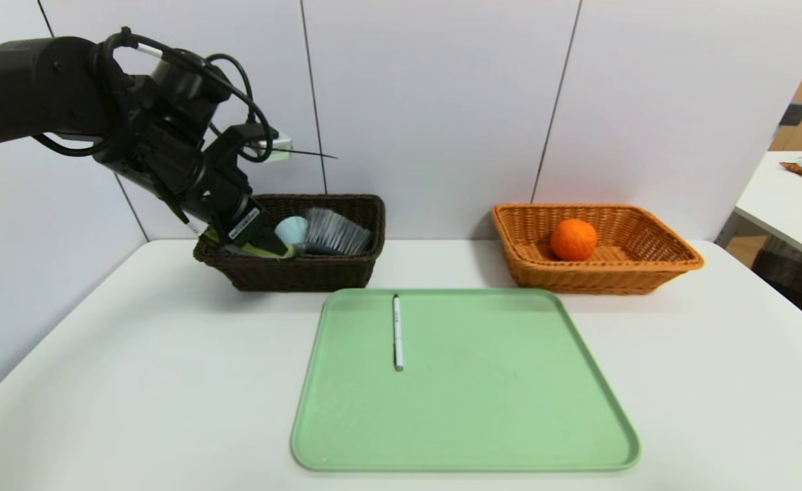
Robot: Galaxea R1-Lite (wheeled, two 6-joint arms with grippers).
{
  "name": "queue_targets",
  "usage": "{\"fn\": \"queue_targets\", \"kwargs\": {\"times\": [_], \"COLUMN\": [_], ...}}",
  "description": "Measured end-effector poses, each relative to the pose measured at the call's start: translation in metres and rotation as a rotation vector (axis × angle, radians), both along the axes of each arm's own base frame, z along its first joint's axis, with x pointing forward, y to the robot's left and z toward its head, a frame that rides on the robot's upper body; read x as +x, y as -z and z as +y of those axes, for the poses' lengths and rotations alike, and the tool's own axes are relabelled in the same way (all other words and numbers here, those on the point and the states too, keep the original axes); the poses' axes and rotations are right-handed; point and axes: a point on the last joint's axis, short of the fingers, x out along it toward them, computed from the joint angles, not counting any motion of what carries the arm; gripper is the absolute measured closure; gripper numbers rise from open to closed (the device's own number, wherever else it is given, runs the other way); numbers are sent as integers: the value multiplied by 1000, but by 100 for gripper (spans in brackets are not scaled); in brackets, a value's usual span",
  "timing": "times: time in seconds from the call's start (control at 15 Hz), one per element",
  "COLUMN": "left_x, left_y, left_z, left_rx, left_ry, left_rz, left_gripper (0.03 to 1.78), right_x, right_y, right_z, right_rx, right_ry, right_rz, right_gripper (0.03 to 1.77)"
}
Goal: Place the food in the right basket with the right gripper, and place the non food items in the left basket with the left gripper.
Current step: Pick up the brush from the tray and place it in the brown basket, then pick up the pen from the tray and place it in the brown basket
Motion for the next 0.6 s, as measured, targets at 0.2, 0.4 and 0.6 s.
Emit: {"fn": "queue_targets", "kwargs": {"times": [0.2,0.4,0.6], "left_x": [-10,-43,-87], "left_y": [-24,-52,-66], "left_z": [2,-13,-43], "left_rx": [-61,-137,-239], "left_ry": [-28,-48,-70], "left_rz": [-111,-161,-121], "left_gripper": [28,22,18], "right_x": [-2,-2,-2], "right_y": [1,1,1], "right_z": [0,0,0], "right_rx": [1,2,4], "right_ry": [-1,-1,-3], "right_rz": [-2,-7,-8], "right_gripper": [10,10,10]}}
